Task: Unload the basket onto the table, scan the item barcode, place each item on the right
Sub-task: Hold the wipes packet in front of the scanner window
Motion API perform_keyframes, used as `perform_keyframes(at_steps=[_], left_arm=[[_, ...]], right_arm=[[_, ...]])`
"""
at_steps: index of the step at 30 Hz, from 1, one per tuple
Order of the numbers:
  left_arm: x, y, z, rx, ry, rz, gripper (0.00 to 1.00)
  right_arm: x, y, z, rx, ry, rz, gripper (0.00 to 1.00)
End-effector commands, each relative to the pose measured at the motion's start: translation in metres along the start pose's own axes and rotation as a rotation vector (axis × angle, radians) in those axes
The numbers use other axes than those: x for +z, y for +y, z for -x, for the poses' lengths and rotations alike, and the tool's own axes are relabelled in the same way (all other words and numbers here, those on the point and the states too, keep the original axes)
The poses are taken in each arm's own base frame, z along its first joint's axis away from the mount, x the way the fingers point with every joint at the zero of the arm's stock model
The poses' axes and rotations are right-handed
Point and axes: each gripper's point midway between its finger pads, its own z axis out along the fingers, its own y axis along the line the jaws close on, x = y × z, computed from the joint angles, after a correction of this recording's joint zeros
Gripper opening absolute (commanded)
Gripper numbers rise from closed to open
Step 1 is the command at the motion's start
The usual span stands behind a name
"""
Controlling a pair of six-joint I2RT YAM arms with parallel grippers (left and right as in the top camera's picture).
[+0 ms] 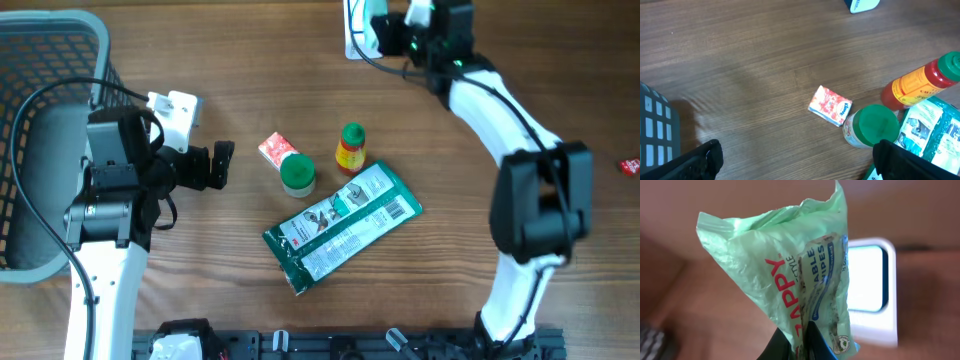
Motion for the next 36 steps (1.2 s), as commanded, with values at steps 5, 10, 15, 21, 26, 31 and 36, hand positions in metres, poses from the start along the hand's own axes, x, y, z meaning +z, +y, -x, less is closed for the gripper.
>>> perform_keyframes(at_steps=[5,10,15,21,26,31,36], left_arm=[[0.002,-0.001,-0.002,-0.016,0.005,-0.016,1.0],[0.002,-0.001,-0.002,-0.016,0.005,-0.016,1.0],[0.002,-0.001,-0.002,-0.016,0.005,-0.016,1.0],[0.002,-0.001,-0.002,-0.016,0.005,-0.016,1.0],[0.002,-0.001,-0.002,-0.016,0.005,-0.016,1.0],[0.002,-0.001,-0.002,-0.016,0.005,-0.016,1.0],[0.002,-0.001,-0.002,-0.016,0.005,-0.016,1.0]], right_arm=[[0.059,-0.035,0.006,-0.149,-0.078,-0.206,0.04],[0.07,-0.035,0.001,-0.162,-0.083,-0.207,0.05],[0.07,-0.031,0.005,-0.172,-0.102,-0.206,0.05],[0.07,-0.03,0.005,-0.172,-0.103,-0.205,0.04],[0.069,-0.03,0.007,-0.168,-0.08,-0.212,0.04],[0.056,-0.03,0.026,-0.156,-0.045,-0.274,0.04],[0.013,-0.053,0.054,-0.143,-0.038,-0.478,0.05]])
